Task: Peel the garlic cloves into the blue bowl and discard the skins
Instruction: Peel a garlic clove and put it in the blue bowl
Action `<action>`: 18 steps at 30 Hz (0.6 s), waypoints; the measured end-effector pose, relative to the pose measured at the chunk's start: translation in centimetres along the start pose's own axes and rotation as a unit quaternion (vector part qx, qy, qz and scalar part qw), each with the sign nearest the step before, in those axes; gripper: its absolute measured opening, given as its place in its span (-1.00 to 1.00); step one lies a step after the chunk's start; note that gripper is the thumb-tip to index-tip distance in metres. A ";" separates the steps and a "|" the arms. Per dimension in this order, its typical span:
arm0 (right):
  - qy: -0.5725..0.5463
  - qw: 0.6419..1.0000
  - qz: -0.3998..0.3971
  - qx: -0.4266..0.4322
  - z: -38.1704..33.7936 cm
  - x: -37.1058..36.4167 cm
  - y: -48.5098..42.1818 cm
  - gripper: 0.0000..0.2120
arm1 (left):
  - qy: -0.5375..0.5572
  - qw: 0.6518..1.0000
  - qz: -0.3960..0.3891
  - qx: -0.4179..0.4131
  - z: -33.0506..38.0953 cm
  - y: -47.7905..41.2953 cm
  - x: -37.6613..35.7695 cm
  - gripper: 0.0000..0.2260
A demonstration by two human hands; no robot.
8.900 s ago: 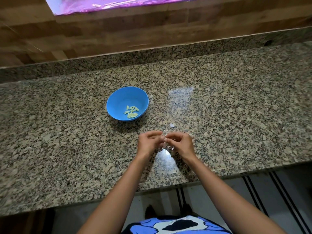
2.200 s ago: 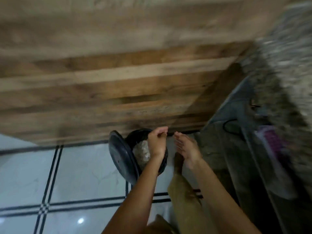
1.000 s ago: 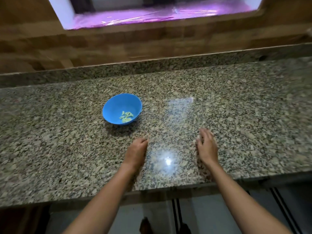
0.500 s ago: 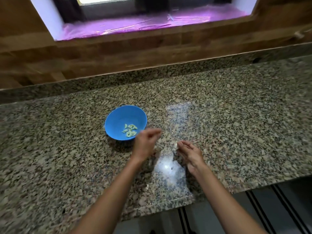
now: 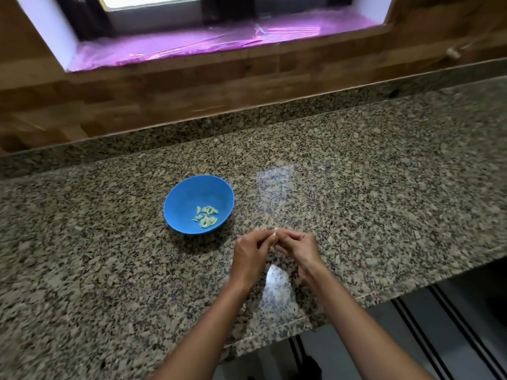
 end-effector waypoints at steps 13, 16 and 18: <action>0.388 0.893 0.059 0.218 -0.6 2.9 -2.2 -0.72 | 0.114 0.948 0.045 0.295 -2.3 -1.4 -1.6 -0.82; 0.527 0.797 0.052 0.289 -1.4 4.5 -2.9 -0.82 | -0.053 0.977 -0.014 0.207 -2.7 -1.1 -0.9 -0.91; 0.547 0.776 0.039 0.312 -1.7 4.9 -3.4 -0.88 | -0.091 0.975 -0.054 0.194 -2.5 -1.0 -0.8 -0.92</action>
Point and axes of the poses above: each hand's wrist, its own y-axis away from the middle knuckle, its own x-axis out of the back of the hand, z = x × y, the point moved 2 cm from there along -y, towards the middle knuckle, and after that the axes turned 6 degrees about z, right-handed, at the moved point
